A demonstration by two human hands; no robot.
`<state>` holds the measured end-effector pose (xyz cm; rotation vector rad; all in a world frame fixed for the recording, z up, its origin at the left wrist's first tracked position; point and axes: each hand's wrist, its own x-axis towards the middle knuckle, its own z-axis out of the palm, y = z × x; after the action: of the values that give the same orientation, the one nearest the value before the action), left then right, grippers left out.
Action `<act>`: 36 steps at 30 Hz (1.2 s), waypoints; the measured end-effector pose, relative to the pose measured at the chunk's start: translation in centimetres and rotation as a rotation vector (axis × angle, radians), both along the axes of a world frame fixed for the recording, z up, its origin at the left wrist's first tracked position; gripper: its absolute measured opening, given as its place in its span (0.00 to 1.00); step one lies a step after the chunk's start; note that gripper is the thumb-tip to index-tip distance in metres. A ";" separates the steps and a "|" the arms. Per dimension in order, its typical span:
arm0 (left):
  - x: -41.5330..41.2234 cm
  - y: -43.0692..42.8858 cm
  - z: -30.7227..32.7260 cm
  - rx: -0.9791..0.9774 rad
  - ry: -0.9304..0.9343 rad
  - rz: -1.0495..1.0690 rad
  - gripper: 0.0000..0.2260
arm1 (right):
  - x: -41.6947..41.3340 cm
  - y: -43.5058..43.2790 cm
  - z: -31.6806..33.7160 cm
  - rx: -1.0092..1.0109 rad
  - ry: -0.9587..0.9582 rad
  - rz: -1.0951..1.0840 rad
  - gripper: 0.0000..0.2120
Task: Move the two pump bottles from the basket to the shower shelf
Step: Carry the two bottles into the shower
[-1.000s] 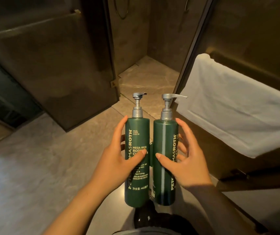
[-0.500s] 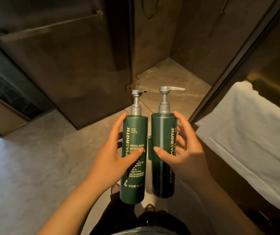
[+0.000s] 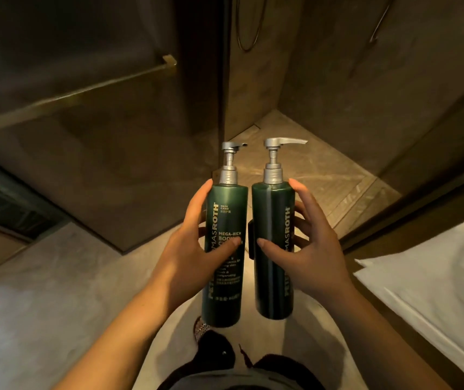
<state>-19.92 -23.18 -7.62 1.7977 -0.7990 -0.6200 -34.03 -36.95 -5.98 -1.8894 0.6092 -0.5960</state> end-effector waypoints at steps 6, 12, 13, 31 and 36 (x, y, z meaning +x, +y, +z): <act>5.5 -3.8 0.2 0.020 -0.032 -0.127 0.40 | 4.2 -2.7 0.2 0.034 0.001 -0.091 0.41; 8.0 -9.1 -0.6 0.023 0.019 -0.164 0.40 | 6.1 -7.0 -0.7 0.052 0.029 -0.131 0.42; 8.3 -10.3 -0.7 0.025 0.021 -0.168 0.40 | 6.4 -8.0 -0.7 0.058 0.027 -0.139 0.42; 12.6 -32.1 1.6 0.042 -0.072 -0.259 0.41 | 9.4 -28.1 0.0 0.043 -0.099 -0.275 0.43; 14.6 -37.2 0.9 0.042 -0.066 -0.323 0.41 | 10.9 -32.1 -0.8 0.063 -0.093 -0.334 0.43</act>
<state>-5.27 -60.34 -6.75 1.7472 -1.1417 -0.7938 -23.14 -69.01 -6.82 -1.7026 0.8804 -0.8630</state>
